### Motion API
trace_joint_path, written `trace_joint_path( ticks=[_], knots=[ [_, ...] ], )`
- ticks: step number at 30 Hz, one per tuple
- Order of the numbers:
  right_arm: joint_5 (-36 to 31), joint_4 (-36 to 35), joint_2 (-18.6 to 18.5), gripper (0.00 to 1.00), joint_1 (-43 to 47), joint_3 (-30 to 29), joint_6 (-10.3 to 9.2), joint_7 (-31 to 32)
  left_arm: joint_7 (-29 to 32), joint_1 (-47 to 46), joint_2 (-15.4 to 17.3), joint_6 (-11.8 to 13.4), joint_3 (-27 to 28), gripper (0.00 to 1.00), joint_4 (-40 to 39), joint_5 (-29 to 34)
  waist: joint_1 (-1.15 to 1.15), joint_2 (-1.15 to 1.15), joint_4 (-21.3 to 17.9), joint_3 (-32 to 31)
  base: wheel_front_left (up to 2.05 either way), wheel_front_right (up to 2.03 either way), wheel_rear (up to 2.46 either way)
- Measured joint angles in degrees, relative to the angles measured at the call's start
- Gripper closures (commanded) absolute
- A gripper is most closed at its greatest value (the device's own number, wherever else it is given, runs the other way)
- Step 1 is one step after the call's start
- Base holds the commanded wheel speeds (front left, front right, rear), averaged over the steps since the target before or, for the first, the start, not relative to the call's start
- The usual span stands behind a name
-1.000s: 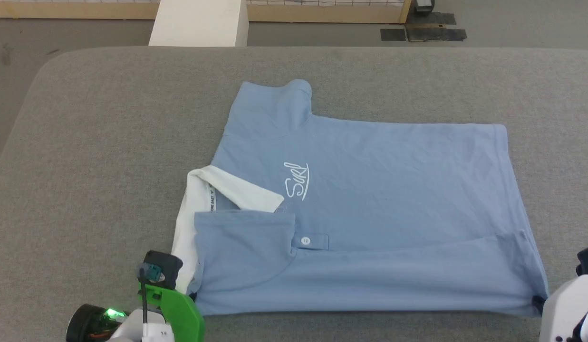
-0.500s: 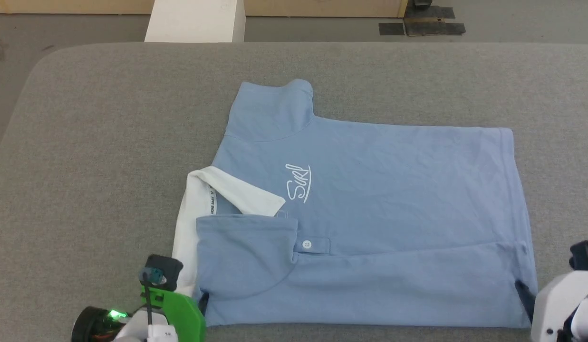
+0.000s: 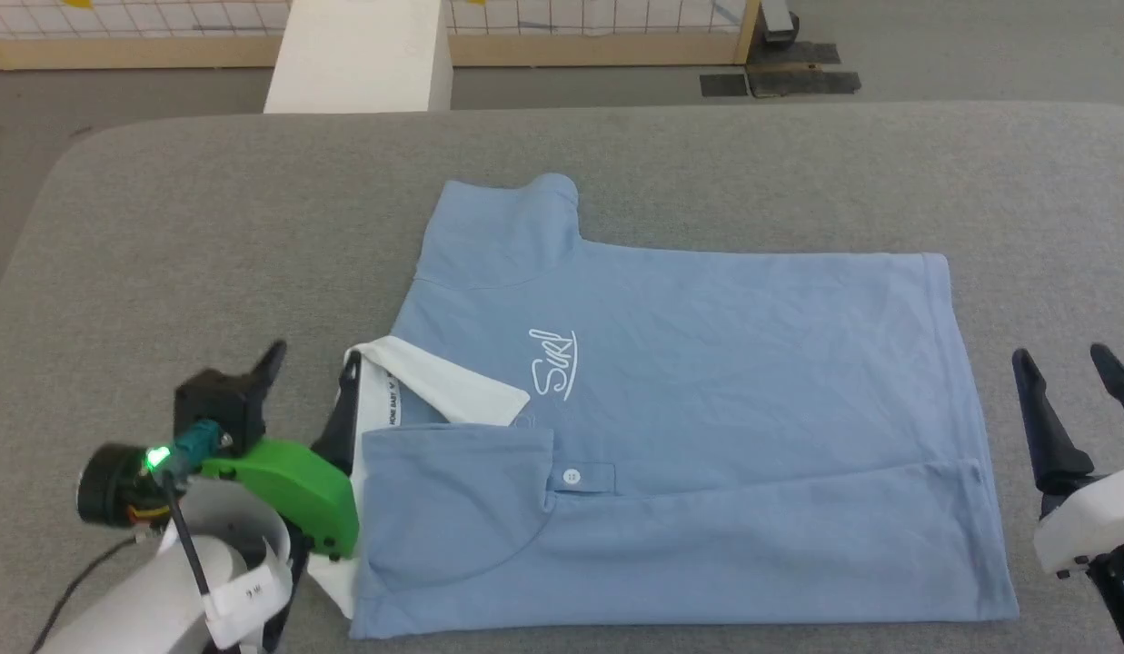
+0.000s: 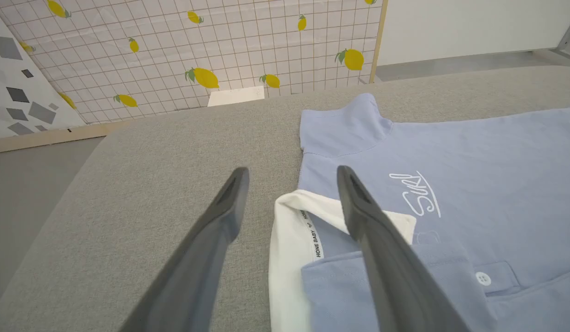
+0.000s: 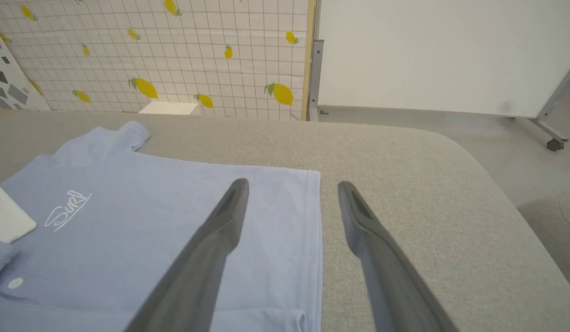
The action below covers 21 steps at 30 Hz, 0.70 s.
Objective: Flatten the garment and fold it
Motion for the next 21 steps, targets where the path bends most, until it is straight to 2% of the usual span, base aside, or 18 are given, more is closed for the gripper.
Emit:
trace_joint_path(
  ticks=[5,9,17,21],
  knots=[
    [-0.65,-1.41,1.18,0.00,-1.19,2.54,0.00,-7.80,-1.12,-4.25,-0.09,-2.69,0.67,0.00,1.33,0.68,0.00,0.00,-1.22,1.89,0.00,0.00,0.00],
    [-0.81,-2.76,2.44,0.00,-1.70,3.09,0.00,-11.26,1.59,-10.05,-0.20,-5.69,0.56,0.00,3.44,1.08,0.00,0.00,-2.27,4.39,0.00,0.00,0.00],
    [-2.09,-6.54,4.66,0.00,-3.92,3.14,0.00,-11.95,17.03,-27.88,-0.12,-13.44,-0.51,0.00,11.20,0.96,0.01,0.00,-4.79,11.35,0.00,0.00,0.00],
    [-2.64,-8.23,5.75,0.00,-5.39,3.31,0.00,-12.00,26.96,-37.65,-0.40,-17.73,-0.86,0.00,17.03,-0.47,0.01,0.00,-6.38,15.51,0.00,0.00,0.00]
  ],
)
